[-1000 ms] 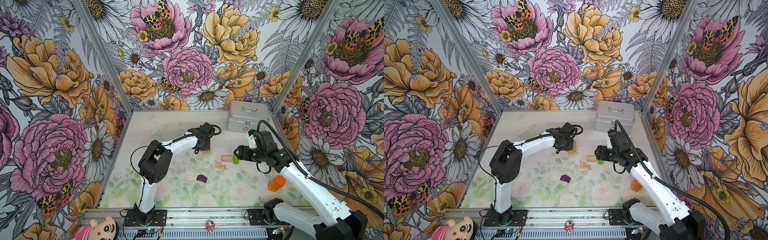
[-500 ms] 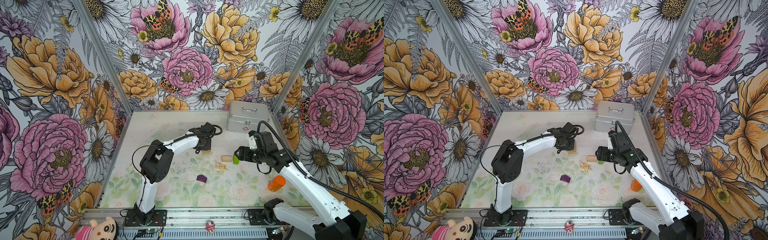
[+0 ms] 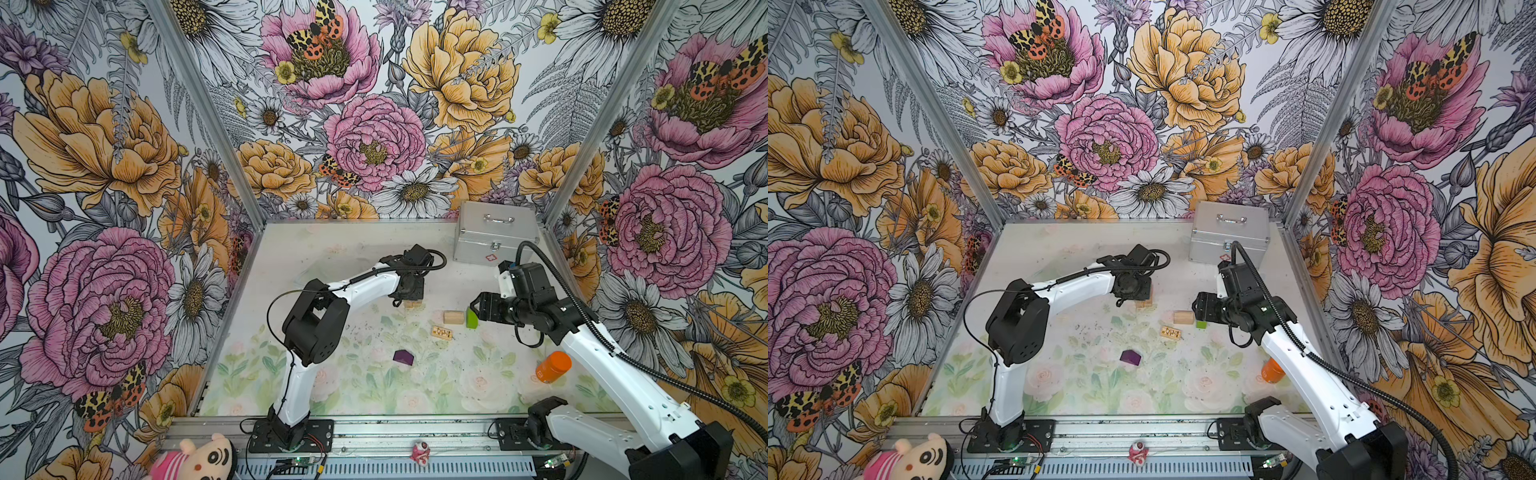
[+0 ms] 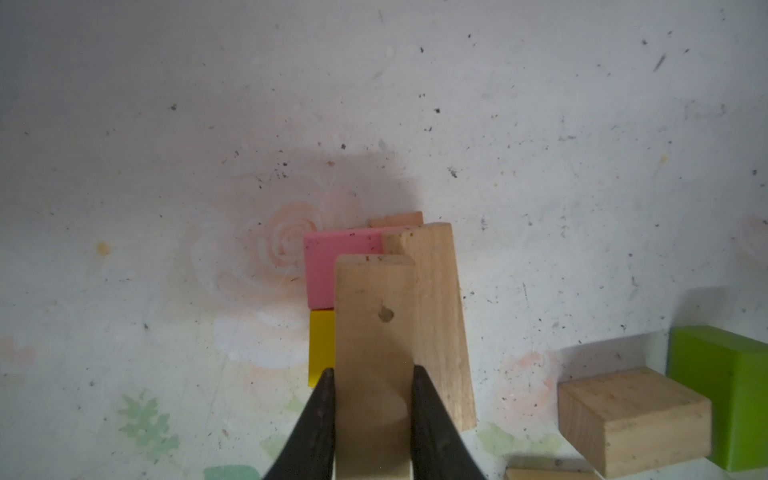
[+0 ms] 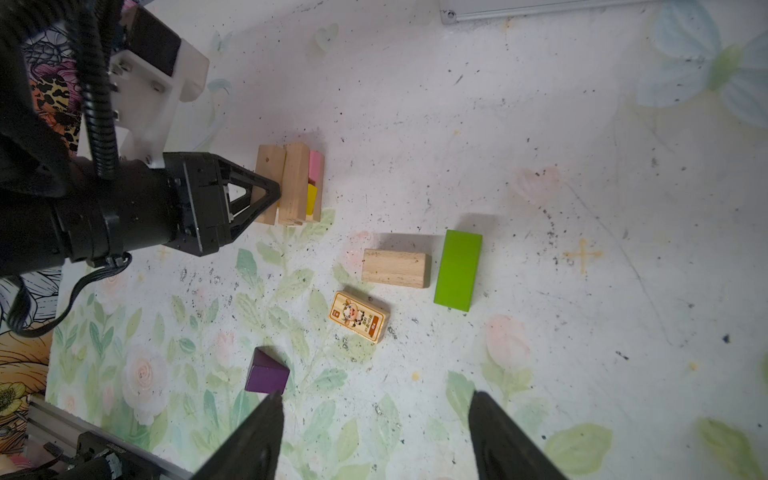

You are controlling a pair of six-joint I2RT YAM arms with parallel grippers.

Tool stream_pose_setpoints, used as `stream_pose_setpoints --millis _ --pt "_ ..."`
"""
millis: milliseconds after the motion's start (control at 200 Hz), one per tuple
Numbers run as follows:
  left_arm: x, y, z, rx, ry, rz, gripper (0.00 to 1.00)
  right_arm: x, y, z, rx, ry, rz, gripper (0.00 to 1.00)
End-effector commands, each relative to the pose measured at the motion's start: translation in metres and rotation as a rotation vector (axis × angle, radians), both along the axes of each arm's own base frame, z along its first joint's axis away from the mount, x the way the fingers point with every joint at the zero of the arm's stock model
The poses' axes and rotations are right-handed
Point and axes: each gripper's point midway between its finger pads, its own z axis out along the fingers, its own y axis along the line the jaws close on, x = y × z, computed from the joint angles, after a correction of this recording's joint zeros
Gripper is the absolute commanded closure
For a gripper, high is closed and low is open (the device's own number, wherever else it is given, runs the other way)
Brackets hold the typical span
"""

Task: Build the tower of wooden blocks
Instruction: 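Lower the bar beside the other bar on the stack, open left gripper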

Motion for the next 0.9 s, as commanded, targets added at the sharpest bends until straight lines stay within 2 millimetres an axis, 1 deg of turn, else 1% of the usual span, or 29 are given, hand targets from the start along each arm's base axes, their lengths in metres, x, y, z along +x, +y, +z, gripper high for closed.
stream_pose_setpoints --millis 0,205,460,685,791,896 --pt "-0.001 -0.008 0.002 -0.013 0.006 -0.016 0.68 -0.001 -0.002 -0.004 -0.006 0.006 0.005 0.27" --pt "-0.002 -0.005 0.004 -0.004 0.004 -0.011 0.58 0.000 -0.003 -0.004 -0.005 0.007 0.005 0.27" --pt "-0.003 -0.005 0.014 -0.008 -0.016 -0.008 0.58 0.000 -0.004 -0.004 -0.005 0.008 0.003 0.27" --pt "-0.004 -0.003 0.036 -0.019 -0.056 -0.005 0.56 0.001 -0.003 -0.002 0.002 0.005 0.003 0.27" --pt "-0.004 -0.001 0.049 -0.028 -0.083 -0.006 0.54 0.002 -0.001 -0.001 0.008 0.009 0.004 0.28" --pt "-0.005 0.003 0.067 -0.038 -0.120 0.001 0.52 0.004 0.000 -0.002 0.011 0.017 0.004 0.27"
